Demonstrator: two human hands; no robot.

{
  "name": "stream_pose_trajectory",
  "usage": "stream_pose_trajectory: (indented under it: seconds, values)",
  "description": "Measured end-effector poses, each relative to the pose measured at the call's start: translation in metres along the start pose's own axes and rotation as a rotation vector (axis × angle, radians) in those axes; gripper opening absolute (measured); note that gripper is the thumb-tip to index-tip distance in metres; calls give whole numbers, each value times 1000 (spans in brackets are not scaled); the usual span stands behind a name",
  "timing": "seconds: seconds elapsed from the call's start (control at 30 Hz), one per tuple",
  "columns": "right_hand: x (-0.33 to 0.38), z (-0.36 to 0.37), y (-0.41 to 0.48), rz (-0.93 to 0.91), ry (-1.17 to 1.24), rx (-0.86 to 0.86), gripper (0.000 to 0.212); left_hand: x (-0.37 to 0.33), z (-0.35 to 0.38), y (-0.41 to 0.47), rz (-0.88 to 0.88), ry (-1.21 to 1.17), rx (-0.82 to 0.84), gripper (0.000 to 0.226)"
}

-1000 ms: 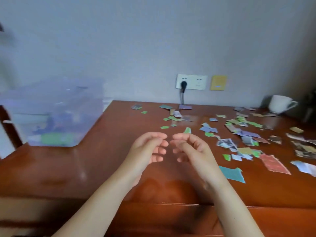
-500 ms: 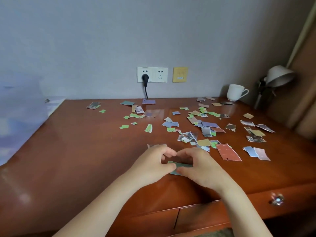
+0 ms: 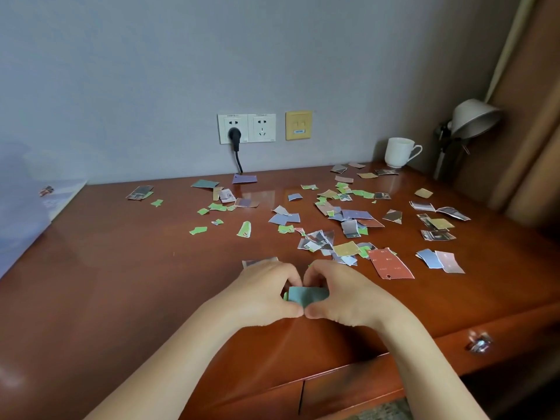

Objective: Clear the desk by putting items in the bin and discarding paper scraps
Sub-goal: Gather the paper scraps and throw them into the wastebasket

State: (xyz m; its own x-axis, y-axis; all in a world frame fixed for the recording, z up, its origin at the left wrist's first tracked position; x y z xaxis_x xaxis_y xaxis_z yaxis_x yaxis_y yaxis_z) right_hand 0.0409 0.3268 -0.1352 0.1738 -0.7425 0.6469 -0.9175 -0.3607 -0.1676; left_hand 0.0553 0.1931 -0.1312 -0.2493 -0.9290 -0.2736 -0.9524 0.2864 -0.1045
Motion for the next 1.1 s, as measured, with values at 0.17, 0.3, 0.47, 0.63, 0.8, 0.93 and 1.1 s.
stream_pose_trajectory:
  seconds: [0.17, 0.3, 0.47, 0.63, 0.8, 0.93, 1.1]
  values:
    - [-1, -3, 2, -32, 23, -47, 12, 7, -3, 7, -11, -204, -125, 20]
    - [8, -8, 6, -98, 385, -110, 7, 18, -15, 15, -48, -647, -308, 21]
    - [31, -9, 23, -207, 635, -188, 12, 35, -9, 26, -214, -1204, -306, 25]
    - [49, -1, 47, -196, 627, -89, 20, 49, -15, 30, -276, -1498, -409, 16]
    - [58, 1, 68, -181, 429, -38, 19, 74, -20, 35, -347, -1428, -508, 9]
    - [59, 4, 76, -154, 156, 60, 27, 91, -19, 38, -392, -1345, -476, 6]
    - [66, 12, 77, -112, -190, 147, 50, 100, -19, 36, -387, -1219, -437, 9]
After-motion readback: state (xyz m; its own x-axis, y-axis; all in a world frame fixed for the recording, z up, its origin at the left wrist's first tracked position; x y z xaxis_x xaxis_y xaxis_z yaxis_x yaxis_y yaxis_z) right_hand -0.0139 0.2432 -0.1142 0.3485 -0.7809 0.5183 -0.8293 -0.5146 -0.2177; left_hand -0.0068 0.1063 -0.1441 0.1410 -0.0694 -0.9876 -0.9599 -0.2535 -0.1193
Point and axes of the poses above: each hand's wrist, its own y-axis towards the middle knuckle, its own z-axis out of the palm, x = y × z, the point moved 5 cm from there along y, towards the middle knuckle, and after that the axes turned 8 degrees about y, right-handed, at the moved point
